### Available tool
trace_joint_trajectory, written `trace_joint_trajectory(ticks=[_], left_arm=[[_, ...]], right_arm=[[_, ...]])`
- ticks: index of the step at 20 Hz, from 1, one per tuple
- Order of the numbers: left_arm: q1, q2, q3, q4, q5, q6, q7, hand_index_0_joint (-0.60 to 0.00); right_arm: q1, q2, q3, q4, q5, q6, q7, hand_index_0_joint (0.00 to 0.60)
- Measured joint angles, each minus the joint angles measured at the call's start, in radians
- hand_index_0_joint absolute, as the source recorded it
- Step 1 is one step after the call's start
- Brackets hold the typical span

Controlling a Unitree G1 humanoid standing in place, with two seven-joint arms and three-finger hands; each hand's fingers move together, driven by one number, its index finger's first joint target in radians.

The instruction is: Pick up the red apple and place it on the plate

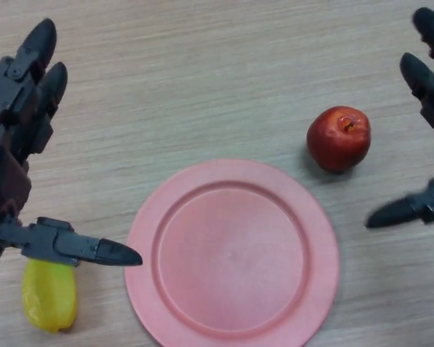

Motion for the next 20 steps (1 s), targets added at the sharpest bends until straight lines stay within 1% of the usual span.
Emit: trace_joint_trajectory(ticks=[1,2,4,5,6,7,9,10,12,13,14,15,16,17,18,20], left_arm=[[-0.004,0.0,0.008,0.001,-0.011,0.0,0.0,0.0],[-0.013,0.003,0.019,-0.002,-0.061,0.001,0.006,0.0],[-0.028,0.016,0.036,-0.013,-0.082,0.004,0.019,0.0],[-0.034,0.016,0.04,-0.014,-0.08,0.009,0.019,0.0],[-0.033,0.016,0.042,-0.039,-0.081,0.049,0.019,0.0],[-0.036,0.018,0.042,-0.051,-0.09,0.072,0.018,0.0],[-0.039,0.024,0.053,-0.05,-0.098,0.074,0.014,0.0],[-0.041,0.029,0.061,-0.046,-0.098,0.073,0.009,0.0],[-0.039,0.027,0.067,-0.019,-0.092,0.028,0.008,0.0],[-0.037,0.026,0.068,-0.005,-0.091,-0.008,0.008,0.0],[-0.033,0.023,0.077,-0.005,-0.089,-0.032,0.008,0.0],[-0.032,0.021,0.088,-0.005,-0.088,-0.035,0.008,0.0],[-0.031,0.021,0.09,0.007,-0.087,-0.055,0.007,0.0],[-0.03,0.021,0.09,0.019,-0.087,-0.071,0.007,0.0],[-0.026,0.021,0.091,0.044,-0.088,-0.09,0.007,0.0],[-0.02,0.022,0.1,0.052,-0.09,-0.09,0.007,0.0]], right_arm=[[-0.039,-0.007,0.016,0.075,-0.025,-0.021,-0.006,0.0],[-0.082,-0.009,0.024,0.164,-0.05,-0.032,-0.019,0.0],[-0.145,-0.014,0.059,0.295,-0.063,-0.055,-0.049,0.0],[-0.173,-0.015,0.078,0.351,-0.119,-0.088,-0.05,0.0],[-0.211,-0.017,0.102,0.451,-0.195,-0.154,-0.051,0.0],[-0.242,-0.017,0.113,0.527,-0.243,-0.192,-0.052,0.0],[-0.307,-0.014,0.141,0.709,-0.334,-0.267,-0.067,0.0],[-0.35,-0.015,0.172,0.873,-0.463,-0.409,-0.121,0.0],[-0.43,-0.013,0.212,1.129,-0.659,-0.576,-0.194,0.0],[-0.456,-0.007,0.216,1.214,-0.712,-0.611,-0.23,0.05],[-0.46,-0.003,0.218,1.235,-0.741,-0.612,-0.255,0.2],[-0.471,-0.003,0.22,1.25,-0.746,-0.618,-0.258,0.3],[-0.499,-0.003,0.22,1.293,-0.755,-0.631,-0.292,0.45],[-0.52,-0.003,0.219,1.328,-0.79,-0.643,-0.331,0.55],[-0.539,-0.003,0.217,1.373,-0.814,-0.651,-0.369,0.6],[-0.53,-0.002,0.214,1.355,-0.815,-0.646,-0.37,0.6]])
